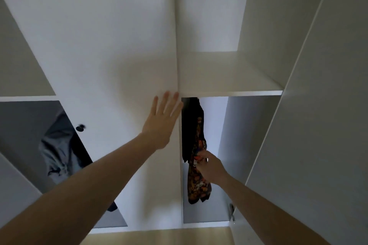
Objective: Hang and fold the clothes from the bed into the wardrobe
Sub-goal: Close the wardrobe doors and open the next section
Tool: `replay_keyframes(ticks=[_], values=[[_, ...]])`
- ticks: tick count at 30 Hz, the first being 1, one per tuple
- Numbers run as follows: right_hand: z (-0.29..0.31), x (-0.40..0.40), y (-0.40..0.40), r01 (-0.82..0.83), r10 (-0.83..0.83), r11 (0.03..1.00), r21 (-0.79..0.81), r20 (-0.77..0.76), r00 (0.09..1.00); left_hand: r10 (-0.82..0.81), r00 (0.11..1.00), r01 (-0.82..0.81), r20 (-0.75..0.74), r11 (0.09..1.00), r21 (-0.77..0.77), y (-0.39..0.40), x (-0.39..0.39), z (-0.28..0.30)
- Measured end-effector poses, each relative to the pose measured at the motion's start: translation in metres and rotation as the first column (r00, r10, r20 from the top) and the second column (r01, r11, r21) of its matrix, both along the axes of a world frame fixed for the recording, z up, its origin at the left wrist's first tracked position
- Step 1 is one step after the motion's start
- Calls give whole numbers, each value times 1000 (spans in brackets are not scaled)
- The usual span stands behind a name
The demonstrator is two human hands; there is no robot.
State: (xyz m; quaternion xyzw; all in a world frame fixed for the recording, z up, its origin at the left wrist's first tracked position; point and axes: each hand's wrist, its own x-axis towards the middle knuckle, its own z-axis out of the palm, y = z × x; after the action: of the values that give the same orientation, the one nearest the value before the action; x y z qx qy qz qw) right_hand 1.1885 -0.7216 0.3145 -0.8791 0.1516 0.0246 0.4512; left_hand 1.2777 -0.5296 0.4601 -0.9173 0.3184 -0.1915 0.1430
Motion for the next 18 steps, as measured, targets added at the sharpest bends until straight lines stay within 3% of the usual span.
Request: replay_keyframes(ticks=[3,6,9,14,18], values=[[15,-26,24,-39,39,999,-4,56,998,-78,982,57,-173,991,-122,42,-54,-48],[26,-54,64,-74,69,996,54,93,993,-63,941,-29,-333,963,-266,118,-107,-90],[29,-84,121,-220,217,974,53,62,974,8,890,-168,-456,935,-313,223,-152,-114],[26,-122,241,-448,446,894,27,62,893,219,800,-515,-558,728,-452,400,-237,-113],[31,-142,340,-570,565,820,52,83,821,352,750,-634,-560,622,-458,489,-300,-104]])
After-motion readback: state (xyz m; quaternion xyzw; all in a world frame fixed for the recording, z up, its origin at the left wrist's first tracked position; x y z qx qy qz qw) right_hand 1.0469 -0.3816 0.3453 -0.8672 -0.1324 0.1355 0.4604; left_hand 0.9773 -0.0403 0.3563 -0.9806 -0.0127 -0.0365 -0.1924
